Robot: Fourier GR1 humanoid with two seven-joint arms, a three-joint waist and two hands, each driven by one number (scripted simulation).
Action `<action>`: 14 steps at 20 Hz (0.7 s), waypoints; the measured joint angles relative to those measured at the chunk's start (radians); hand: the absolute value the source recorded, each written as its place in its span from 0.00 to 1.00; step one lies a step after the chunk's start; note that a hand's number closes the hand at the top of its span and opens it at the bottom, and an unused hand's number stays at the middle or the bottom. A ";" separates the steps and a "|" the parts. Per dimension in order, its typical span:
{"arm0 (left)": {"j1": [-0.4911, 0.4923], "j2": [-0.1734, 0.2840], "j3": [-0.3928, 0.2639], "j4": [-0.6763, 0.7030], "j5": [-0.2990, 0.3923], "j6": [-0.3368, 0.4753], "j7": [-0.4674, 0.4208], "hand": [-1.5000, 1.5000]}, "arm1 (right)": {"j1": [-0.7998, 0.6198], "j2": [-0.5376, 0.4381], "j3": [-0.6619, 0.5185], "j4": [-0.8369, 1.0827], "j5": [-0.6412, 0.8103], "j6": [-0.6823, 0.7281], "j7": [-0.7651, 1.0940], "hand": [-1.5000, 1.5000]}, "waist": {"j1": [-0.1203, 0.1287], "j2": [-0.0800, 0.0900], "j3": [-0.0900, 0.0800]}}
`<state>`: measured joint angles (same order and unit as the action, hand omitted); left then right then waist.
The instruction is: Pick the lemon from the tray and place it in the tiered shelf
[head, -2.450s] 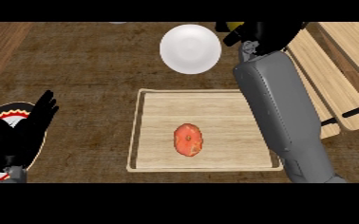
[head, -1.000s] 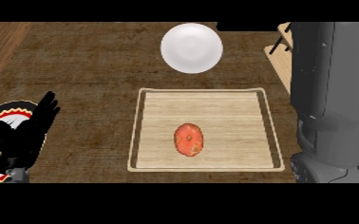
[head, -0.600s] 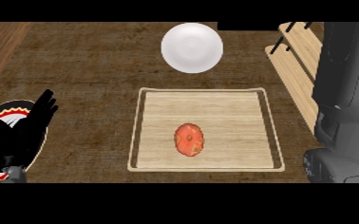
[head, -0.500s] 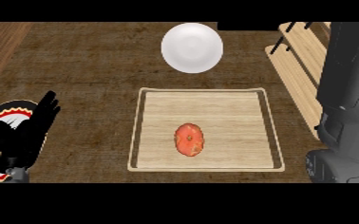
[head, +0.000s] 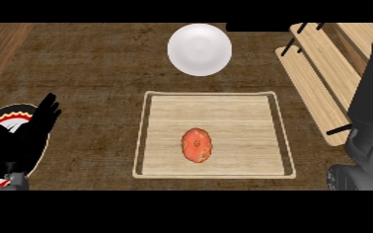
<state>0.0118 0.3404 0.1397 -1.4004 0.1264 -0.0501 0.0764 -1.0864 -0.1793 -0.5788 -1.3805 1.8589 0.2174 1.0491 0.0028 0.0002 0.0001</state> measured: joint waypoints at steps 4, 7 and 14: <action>0.001 0.006 0.009 0.013 -0.001 -0.014 -0.006 0.50 | 0.052 -0.021 -0.040 0.002 -0.019 -0.032 -0.004 0.00 | 0.000 0.000 0.000; -0.010 0.010 0.016 -0.002 0.001 -0.017 0.016 0.50 | 0.100 -0.032 -0.041 -0.012 -0.039 -0.024 -0.021 0.00 | -0.001 -0.001 0.000; -0.008 -0.020 0.008 -0.020 -0.025 0.000 0.022 0.50 | 0.141 -0.028 -0.017 -0.064 -0.106 -0.086 -0.024 0.00 | 0.002 -0.001 0.000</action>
<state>0.0041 0.3209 0.1477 -1.4202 0.1017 -0.0502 0.0988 -0.9453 -0.2071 -0.5957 -1.4445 1.7531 0.1310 1.0247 0.0048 -0.0006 0.0003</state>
